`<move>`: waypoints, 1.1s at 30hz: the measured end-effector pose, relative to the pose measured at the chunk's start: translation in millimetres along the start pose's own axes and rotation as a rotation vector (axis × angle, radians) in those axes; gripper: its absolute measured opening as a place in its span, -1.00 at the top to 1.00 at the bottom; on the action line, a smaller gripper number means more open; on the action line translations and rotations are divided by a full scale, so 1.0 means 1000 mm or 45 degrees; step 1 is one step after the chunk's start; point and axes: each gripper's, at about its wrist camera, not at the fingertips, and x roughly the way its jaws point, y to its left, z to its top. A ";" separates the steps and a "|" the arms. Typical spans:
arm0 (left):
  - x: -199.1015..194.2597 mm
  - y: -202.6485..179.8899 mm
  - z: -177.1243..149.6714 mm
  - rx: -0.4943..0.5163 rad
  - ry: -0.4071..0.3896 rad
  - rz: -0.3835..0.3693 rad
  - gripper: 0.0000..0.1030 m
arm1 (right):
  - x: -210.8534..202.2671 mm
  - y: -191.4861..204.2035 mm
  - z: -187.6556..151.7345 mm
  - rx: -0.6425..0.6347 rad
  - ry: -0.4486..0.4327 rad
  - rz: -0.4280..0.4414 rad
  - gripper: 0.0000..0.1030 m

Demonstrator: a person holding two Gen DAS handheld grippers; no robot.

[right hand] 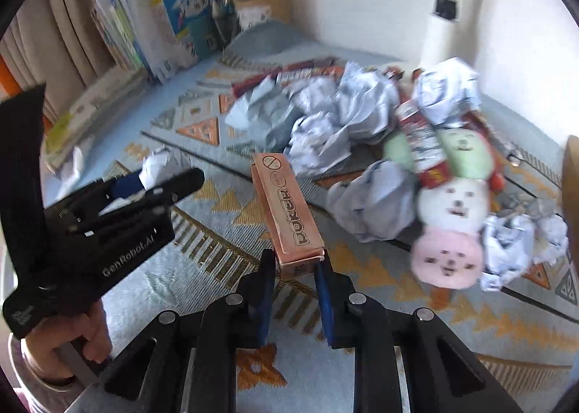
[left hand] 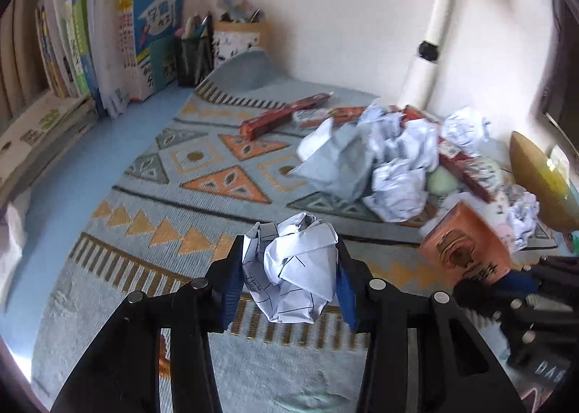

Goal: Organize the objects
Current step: 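Carry paper and orange box to the gold bowl and release both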

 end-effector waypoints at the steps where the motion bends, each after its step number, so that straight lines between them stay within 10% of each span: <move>1: -0.003 -0.004 0.003 0.008 -0.009 -0.005 0.20 | -0.001 0.002 0.003 0.007 -0.018 -0.004 0.59; 18: -0.027 -0.155 0.080 0.296 -0.128 -0.217 0.19 | -0.096 -0.127 -0.013 0.300 -0.290 -0.092 0.59; 33: 0.004 -0.330 0.127 0.480 -0.040 -0.622 0.19 | -0.150 -0.279 -0.033 0.622 -0.436 -0.336 0.59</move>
